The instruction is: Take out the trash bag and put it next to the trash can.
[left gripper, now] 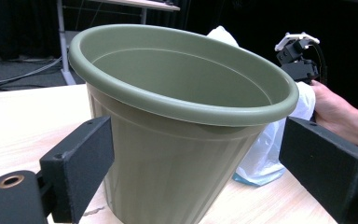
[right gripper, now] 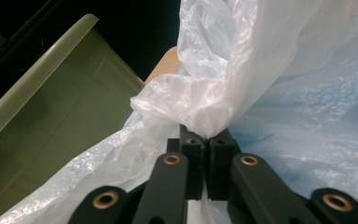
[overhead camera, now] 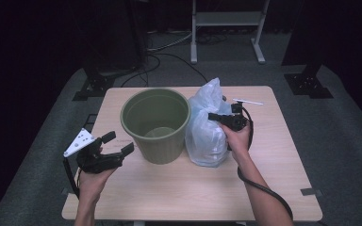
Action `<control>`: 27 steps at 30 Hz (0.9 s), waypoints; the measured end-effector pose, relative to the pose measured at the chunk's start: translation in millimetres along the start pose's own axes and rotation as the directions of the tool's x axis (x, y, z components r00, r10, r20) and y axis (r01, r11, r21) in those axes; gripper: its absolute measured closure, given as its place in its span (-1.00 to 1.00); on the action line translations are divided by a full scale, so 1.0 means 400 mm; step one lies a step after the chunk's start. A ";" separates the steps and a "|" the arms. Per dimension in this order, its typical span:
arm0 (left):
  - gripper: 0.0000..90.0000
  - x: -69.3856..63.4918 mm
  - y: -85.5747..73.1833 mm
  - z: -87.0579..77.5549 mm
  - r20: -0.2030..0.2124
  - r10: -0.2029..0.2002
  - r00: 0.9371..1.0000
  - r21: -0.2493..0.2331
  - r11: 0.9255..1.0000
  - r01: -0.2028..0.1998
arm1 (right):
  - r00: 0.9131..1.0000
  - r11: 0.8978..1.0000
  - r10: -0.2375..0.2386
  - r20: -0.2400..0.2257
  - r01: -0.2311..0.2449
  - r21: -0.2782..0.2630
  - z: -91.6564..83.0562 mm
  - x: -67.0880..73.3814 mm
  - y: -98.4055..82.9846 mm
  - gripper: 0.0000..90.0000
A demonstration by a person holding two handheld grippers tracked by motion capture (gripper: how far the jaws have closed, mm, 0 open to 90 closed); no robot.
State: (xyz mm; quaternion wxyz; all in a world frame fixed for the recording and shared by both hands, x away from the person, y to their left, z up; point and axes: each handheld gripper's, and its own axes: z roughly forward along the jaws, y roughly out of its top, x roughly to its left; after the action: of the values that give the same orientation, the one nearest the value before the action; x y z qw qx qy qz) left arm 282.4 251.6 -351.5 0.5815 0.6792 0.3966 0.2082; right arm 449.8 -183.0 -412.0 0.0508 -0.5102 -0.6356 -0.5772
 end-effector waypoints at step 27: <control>-0.80 -0.001 -0.004 -0.009 -0.008 -0.001 1.000 -0.001 1.000 0.001 | 0.996 0.994 -0.085 -0.039 0.082 -0.073 -0.115 0.013 0.035 -0.10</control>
State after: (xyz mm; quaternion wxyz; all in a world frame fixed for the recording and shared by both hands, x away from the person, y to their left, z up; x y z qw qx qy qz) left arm 278.9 253.6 -352.0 0.5803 0.6779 0.3993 0.2106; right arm 433.1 -218.6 -383.8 0.0218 -0.4725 -0.6339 -0.6119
